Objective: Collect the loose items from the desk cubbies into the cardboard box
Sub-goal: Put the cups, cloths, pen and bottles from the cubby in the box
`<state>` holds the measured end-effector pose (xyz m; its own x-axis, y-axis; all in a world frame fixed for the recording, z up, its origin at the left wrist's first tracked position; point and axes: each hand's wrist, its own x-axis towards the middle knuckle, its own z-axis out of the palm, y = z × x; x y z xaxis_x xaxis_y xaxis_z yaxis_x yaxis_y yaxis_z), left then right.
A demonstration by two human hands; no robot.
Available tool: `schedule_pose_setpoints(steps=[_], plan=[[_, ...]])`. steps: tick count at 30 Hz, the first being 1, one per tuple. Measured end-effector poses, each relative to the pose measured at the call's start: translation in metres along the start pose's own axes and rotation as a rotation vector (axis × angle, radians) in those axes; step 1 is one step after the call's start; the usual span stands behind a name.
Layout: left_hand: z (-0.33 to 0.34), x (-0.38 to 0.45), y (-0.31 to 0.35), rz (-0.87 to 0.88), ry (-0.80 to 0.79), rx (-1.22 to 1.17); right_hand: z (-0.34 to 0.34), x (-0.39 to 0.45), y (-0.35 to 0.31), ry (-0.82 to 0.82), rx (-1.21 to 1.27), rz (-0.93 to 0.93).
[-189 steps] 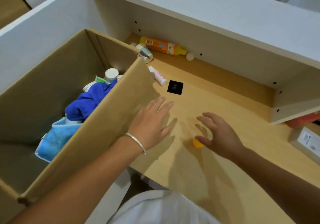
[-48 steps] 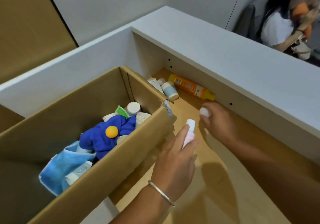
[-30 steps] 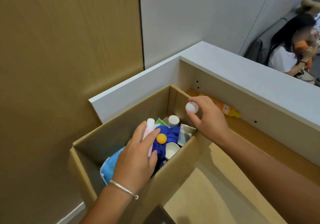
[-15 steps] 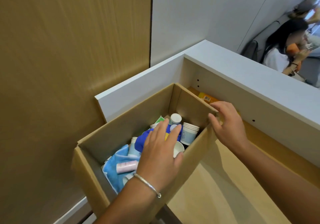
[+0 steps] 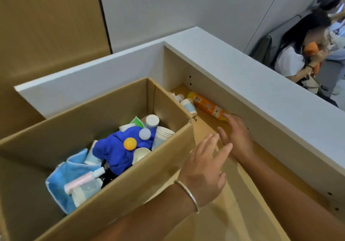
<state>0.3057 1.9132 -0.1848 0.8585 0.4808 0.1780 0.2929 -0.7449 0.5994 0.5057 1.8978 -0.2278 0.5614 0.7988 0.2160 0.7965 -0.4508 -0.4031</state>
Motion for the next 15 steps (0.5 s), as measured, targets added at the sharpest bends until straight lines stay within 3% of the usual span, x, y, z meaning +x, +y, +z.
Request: schedule_pose_setpoints(steps=[7,12,15], plan=[[0.103,0.058,-0.027,-0.258,0.034,-0.016,0.045,0.05,0.066,-0.243,-0.113,0.08],[0.137,0.122,-0.066,-0.543,0.181,0.032,0.083,0.072,0.094,-0.202,-0.06,-0.011],[0.14,0.151,-0.087,-0.574,0.32,0.018,0.096,0.087,0.104,-0.229,-0.103,-0.124]])
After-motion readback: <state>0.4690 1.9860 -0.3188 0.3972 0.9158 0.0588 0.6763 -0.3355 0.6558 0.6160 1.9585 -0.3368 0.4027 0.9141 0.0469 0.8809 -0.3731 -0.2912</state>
